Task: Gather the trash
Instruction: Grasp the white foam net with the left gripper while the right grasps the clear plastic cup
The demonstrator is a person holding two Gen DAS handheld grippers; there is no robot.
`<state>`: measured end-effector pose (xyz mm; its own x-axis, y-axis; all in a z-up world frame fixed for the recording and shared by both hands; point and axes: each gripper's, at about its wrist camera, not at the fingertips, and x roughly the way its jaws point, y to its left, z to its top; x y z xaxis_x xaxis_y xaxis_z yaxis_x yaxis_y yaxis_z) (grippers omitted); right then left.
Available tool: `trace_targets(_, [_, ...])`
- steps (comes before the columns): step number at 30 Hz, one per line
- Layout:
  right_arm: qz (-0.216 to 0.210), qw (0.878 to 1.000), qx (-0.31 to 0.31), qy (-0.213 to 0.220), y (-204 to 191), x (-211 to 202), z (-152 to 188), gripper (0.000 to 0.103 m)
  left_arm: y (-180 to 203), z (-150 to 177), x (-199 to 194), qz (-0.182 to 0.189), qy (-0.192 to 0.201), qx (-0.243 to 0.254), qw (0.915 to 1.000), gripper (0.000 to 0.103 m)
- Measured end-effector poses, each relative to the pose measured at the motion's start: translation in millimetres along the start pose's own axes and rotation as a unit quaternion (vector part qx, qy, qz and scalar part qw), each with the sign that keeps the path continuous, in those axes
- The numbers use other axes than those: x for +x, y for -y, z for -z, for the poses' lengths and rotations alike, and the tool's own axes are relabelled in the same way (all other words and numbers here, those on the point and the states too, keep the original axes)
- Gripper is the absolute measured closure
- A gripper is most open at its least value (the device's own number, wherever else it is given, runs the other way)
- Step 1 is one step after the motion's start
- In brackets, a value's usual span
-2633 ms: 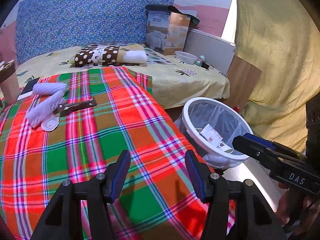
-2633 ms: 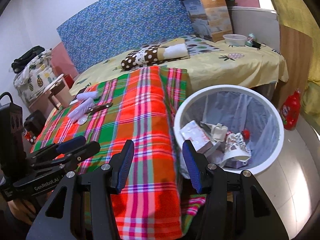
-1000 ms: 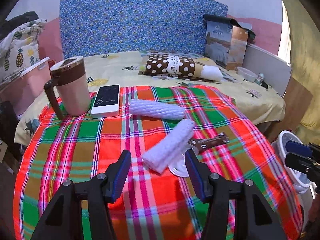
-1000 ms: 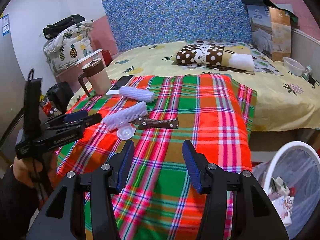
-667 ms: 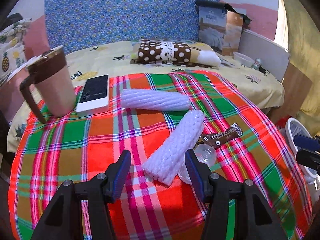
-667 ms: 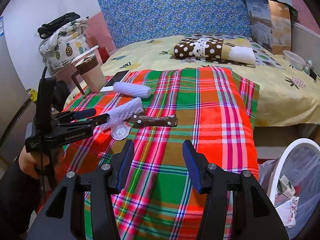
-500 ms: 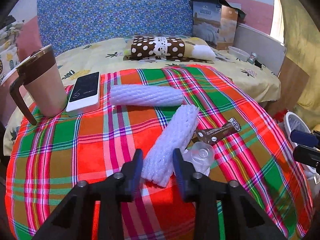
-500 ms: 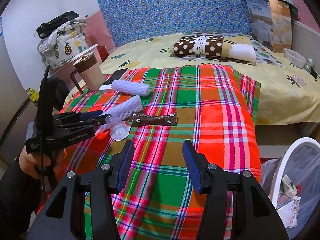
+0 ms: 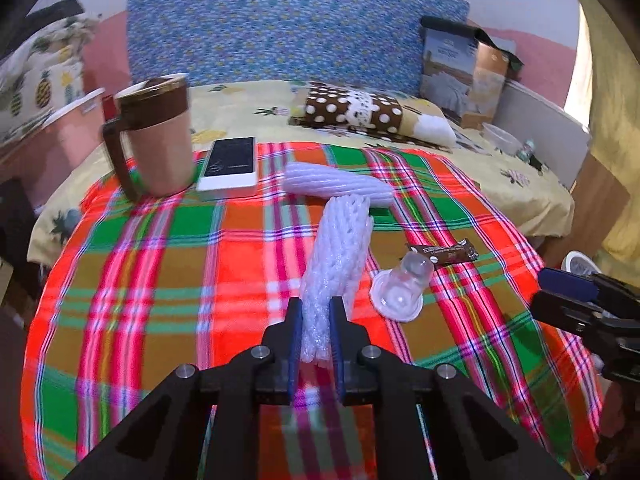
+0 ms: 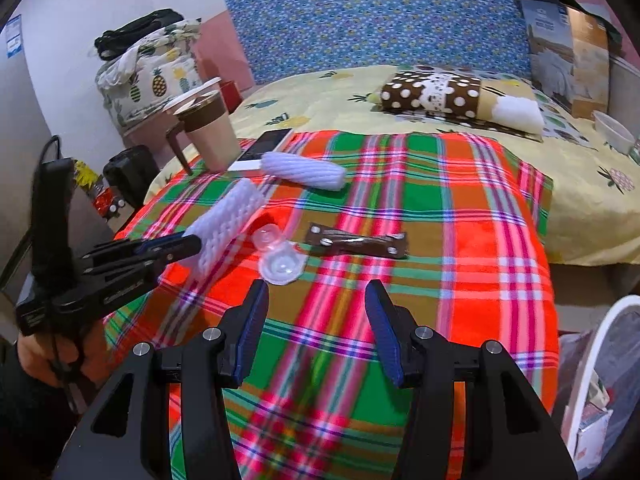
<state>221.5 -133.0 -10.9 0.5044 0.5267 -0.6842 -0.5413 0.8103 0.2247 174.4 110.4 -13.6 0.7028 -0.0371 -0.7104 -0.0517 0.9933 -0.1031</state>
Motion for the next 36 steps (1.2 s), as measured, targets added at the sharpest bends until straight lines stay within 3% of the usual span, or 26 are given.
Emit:
trace_targets(11, [-0.01,0.999,-0.031,-0.014,-24.8,35.1,-13.0,0.051,-24.6,21.9,-9.4,-0.017,-0.02,-0.035,0.999,0.088])
trace_targets(18, [-0.016,0.999,-0.043,-0.025,-33.7,60.2,-22.8,0.051,-27.3,17.4,-0.2,-0.005,-0.024,-0.03,0.9993,0.071])
trace_targets(20, [-0.018,0.998,-0.048,-0.026,-35.9,64.0,-23.5,0.058,-28.0,16.9,5.2,-0.009,-0.029,-0.027,0.9992,0.066])
trace_targets(23, [-0.018,0.998,-0.05,-0.031,-36.3,67.8,-23.7,0.072,-26.9,17.9,11.7,-0.004,-0.036,-0.024,0.999,0.066])
trace_targets(26, [-0.014,0.998,-0.049,-0.031,-35.9,66.7,-22.1,0.072,-22.6,18.8,15.2,0.001,-0.041,-0.017,0.999,0.066])
trace_targets(29, [-0.011,0.998,-0.047,-0.026,-35.4,59.3,-21.2,0.072,-19.2,20.1,18.4,0.004,-0.047,-0.017,0.9987,0.074])
trace_targets(36, [-0.013,0.999,-0.039,-0.006,-35.1,32.6,-17.3,0.072,-12.6,23.6,3.1,0.002,-0.031,-0.03,0.9991,0.08])
